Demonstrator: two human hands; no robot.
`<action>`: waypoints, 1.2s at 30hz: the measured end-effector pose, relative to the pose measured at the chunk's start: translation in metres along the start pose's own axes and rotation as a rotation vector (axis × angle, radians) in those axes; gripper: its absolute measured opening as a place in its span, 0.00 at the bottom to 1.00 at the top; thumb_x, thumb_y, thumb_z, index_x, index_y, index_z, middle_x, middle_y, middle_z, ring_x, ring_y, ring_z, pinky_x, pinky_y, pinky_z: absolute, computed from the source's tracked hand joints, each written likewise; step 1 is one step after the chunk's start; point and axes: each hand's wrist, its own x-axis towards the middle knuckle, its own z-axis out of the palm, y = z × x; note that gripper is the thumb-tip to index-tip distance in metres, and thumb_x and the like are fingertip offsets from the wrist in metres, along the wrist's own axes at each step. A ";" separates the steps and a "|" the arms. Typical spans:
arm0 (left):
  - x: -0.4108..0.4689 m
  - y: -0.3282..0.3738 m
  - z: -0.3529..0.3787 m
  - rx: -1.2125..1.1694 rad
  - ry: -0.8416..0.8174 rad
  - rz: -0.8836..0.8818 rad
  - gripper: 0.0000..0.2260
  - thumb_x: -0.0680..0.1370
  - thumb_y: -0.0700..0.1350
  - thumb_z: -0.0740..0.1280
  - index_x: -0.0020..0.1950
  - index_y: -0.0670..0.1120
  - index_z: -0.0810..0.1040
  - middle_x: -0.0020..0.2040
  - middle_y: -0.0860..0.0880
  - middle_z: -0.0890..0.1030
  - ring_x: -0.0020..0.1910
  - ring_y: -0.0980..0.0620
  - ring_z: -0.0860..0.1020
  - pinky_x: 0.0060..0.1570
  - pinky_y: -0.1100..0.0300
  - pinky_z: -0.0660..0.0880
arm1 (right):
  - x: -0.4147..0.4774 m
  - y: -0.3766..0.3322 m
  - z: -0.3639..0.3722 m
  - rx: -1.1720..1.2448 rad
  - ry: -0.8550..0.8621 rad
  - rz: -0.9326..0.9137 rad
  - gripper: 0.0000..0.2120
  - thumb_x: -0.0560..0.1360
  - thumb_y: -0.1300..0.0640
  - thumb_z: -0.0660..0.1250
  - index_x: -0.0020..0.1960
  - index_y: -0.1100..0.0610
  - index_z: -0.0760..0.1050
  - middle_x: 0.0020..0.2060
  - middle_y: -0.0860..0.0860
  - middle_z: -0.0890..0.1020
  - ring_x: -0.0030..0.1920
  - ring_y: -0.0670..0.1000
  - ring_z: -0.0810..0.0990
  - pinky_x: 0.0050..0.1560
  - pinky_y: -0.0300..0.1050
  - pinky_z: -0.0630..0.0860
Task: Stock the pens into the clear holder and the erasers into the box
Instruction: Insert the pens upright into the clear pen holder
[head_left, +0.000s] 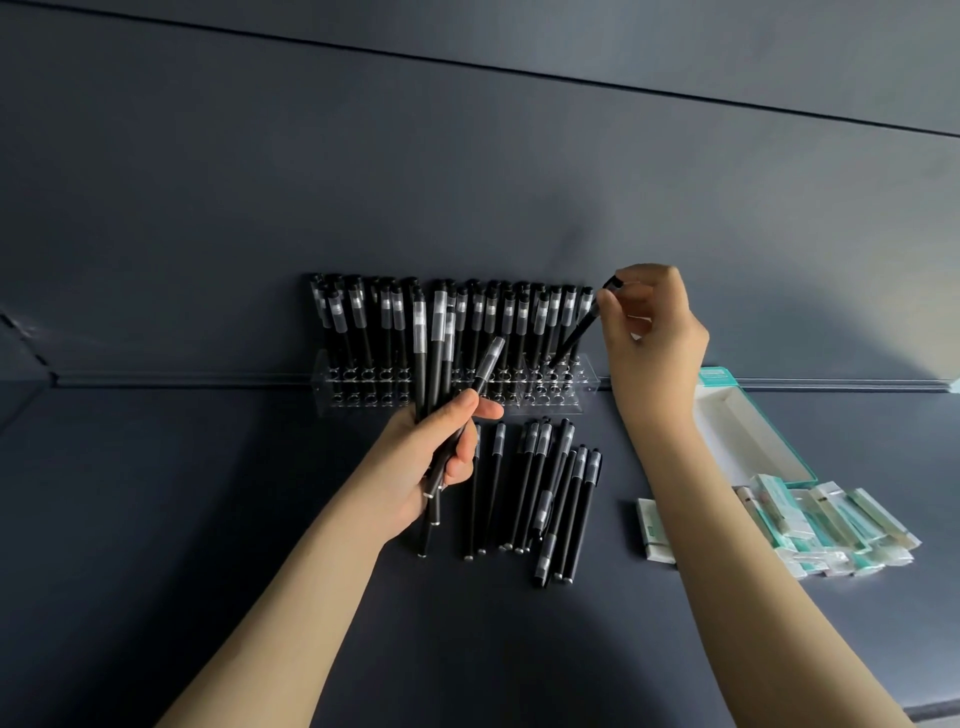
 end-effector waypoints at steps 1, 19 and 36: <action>0.000 0.000 0.000 0.002 -0.007 0.003 0.18 0.76 0.51 0.64 0.53 0.37 0.78 0.28 0.49 0.72 0.24 0.56 0.66 0.28 0.62 0.60 | 0.001 0.001 0.002 -0.012 -0.007 -0.012 0.05 0.76 0.61 0.69 0.52 0.58 0.75 0.39 0.47 0.80 0.38 0.37 0.78 0.43 0.27 0.72; 0.001 0.001 0.000 0.035 -0.051 -0.003 0.15 0.77 0.51 0.63 0.52 0.40 0.80 0.29 0.49 0.75 0.24 0.56 0.68 0.26 0.65 0.62 | -0.003 0.033 0.030 -0.235 -0.155 -0.163 0.15 0.77 0.57 0.70 0.62 0.59 0.80 0.39 0.53 0.81 0.33 0.49 0.72 0.40 0.38 0.69; 0.000 -0.001 0.000 0.006 -0.076 0.003 0.15 0.77 0.52 0.64 0.51 0.41 0.82 0.29 0.48 0.74 0.24 0.55 0.68 0.26 0.65 0.64 | -0.018 -0.007 0.013 0.007 -0.419 0.077 0.11 0.78 0.49 0.67 0.51 0.55 0.84 0.39 0.52 0.82 0.38 0.51 0.80 0.42 0.47 0.78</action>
